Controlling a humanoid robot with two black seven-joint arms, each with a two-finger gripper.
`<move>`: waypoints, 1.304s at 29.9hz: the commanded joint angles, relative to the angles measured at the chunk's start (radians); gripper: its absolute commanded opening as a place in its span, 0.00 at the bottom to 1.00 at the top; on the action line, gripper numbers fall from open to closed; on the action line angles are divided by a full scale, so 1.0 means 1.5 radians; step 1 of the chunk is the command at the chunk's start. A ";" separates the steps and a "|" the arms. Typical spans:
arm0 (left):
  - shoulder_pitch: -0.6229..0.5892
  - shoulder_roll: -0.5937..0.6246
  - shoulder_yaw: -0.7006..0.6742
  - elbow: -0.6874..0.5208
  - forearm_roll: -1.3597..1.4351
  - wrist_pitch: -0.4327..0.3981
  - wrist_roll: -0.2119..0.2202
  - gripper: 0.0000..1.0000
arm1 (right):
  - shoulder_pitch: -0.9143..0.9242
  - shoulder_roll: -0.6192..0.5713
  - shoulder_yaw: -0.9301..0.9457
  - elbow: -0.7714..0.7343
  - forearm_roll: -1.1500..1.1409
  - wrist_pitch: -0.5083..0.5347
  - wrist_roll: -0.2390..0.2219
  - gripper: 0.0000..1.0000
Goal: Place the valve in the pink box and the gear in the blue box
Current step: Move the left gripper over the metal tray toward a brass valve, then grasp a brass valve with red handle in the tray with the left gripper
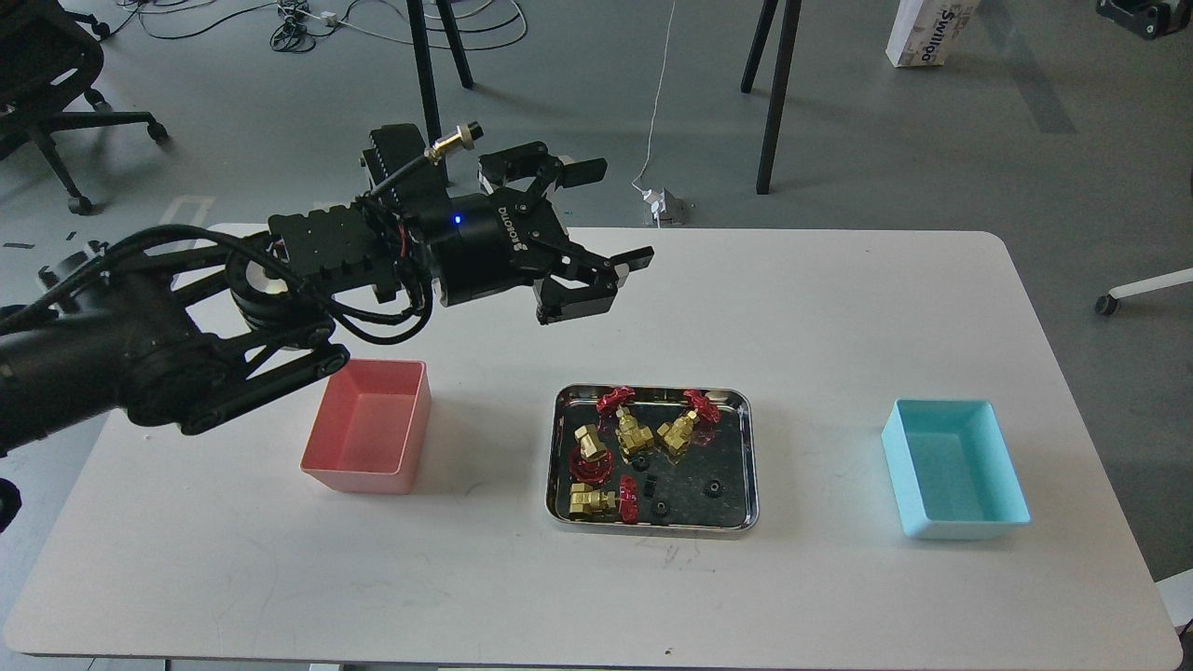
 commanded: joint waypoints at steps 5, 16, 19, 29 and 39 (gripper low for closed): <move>0.108 -0.074 0.008 0.047 0.070 -0.005 0.074 1.00 | 0.021 -0.003 -0.001 -0.004 -0.041 -0.003 0.000 0.98; 0.165 -0.139 0.045 0.142 0.070 -0.006 0.072 0.99 | 0.020 0.002 -0.001 -0.004 -0.049 -0.014 0.000 0.98; 0.176 -0.150 0.087 0.148 0.070 -0.006 0.071 0.99 | 0.020 0.003 -0.001 -0.004 -0.049 -0.019 0.000 0.98; 0.219 -0.226 0.090 0.216 0.070 -0.006 0.068 1.00 | 0.020 0.002 -0.002 -0.004 -0.049 -0.022 0.000 0.98; 0.216 -0.230 0.083 0.265 0.070 0.001 0.056 0.99 | 0.019 0.003 -0.002 -0.005 -0.049 -0.022 0.000 0.98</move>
